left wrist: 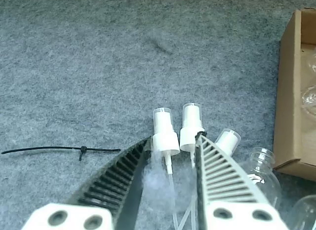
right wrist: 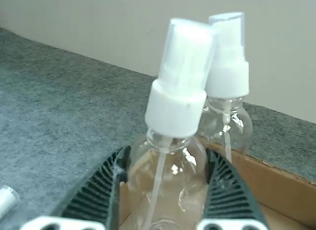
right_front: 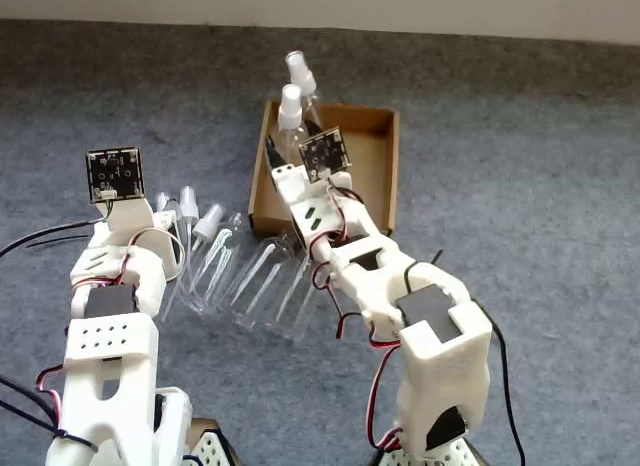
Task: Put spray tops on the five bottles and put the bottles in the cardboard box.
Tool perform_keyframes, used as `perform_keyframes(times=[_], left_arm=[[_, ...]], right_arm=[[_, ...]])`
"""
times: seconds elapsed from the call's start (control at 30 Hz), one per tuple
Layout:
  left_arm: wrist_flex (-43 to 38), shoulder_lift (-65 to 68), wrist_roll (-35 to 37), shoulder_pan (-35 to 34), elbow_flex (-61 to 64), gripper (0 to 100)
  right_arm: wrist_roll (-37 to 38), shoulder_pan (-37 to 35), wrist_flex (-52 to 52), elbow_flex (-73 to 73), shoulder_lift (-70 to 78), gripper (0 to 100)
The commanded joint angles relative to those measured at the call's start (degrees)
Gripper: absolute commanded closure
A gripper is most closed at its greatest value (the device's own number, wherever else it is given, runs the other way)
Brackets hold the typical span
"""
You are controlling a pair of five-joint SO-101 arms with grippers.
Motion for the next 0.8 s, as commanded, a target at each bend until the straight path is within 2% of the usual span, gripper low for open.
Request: perform_keyframes(times=[0.0, 0.77], left_arm=[[-1.1, -0.5, 0.4, 0.7, -0.3, 85], [-1.1, -0.5, 0.4, 0.7, -0.3, 85]], right_arm=[[0.9, 0.2, 1.2, 0.2, -0.9, 88.2], [0.9, 1.6, 4.5, 0.2, -1.0, 88.1]])
